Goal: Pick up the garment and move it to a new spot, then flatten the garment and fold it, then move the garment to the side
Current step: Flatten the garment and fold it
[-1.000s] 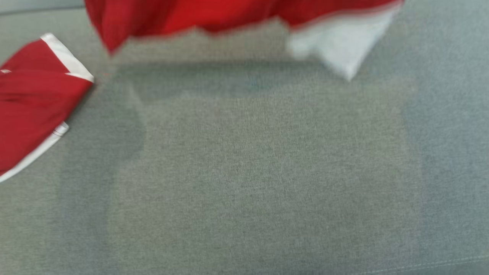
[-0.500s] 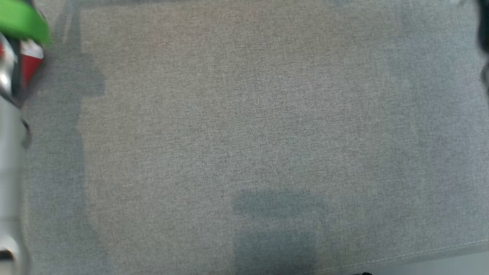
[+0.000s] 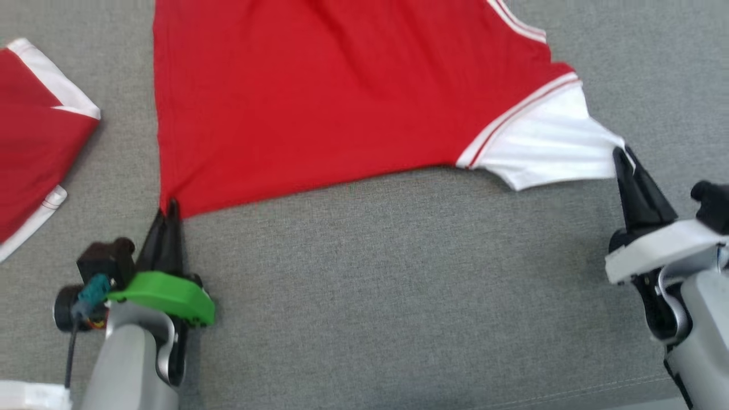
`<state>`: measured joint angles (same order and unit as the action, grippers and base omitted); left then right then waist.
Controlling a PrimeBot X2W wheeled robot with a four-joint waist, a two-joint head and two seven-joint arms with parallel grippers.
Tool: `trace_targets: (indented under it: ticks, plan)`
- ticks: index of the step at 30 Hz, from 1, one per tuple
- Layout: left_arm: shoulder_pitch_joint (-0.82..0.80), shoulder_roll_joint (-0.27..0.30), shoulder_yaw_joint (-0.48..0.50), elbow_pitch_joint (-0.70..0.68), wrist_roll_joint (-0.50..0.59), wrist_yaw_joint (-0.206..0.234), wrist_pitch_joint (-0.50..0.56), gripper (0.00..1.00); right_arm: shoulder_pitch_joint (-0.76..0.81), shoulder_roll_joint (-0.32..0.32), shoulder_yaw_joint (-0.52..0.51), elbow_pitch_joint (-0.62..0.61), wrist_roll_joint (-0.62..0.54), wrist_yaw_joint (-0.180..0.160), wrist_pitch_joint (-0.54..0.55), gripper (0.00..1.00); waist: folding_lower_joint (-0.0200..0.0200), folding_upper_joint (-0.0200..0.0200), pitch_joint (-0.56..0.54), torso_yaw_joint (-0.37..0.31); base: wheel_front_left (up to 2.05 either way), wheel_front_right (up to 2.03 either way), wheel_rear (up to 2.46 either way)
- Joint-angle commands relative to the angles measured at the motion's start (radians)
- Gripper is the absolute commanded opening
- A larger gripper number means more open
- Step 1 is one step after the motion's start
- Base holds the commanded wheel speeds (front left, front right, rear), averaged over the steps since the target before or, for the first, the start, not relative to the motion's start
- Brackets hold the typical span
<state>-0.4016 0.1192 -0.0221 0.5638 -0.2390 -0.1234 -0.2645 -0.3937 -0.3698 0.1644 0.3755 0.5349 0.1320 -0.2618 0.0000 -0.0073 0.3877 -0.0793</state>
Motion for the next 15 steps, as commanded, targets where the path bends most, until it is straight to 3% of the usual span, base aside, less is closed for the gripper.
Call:
trace_targets:
  ticks: [1,10,15]
  plan:
    - [0.050,-0.004,0.018,0.001,0.008,0.000,0.001,0.00,0.041,-0.001,-0.015,0.006,0.005,-0.002,-0.004,0.00,0.0000,0.0073,-0.115,-0.002,0.00,0.00,0.00]
    - [0.311,-0.058,0.066,-0.017,0.022,-0.006,0.000,0.00,0.309,0.008,0.006,0.033,-0.041,-0.003,-0.004,0.00,0.0000,0.0073,-0.342,-0.003,0.00,0.00,0.00]
    - [0.434,-0.063,0.093,-0.042,0.012,-0.005,0.000,0.00,0.451,0.034,-0.021,0.040,-0.035,-0.003,-0.004,0.00,0.0000,0.0073,-0.402,0.003,0.00,0.00,0.00]
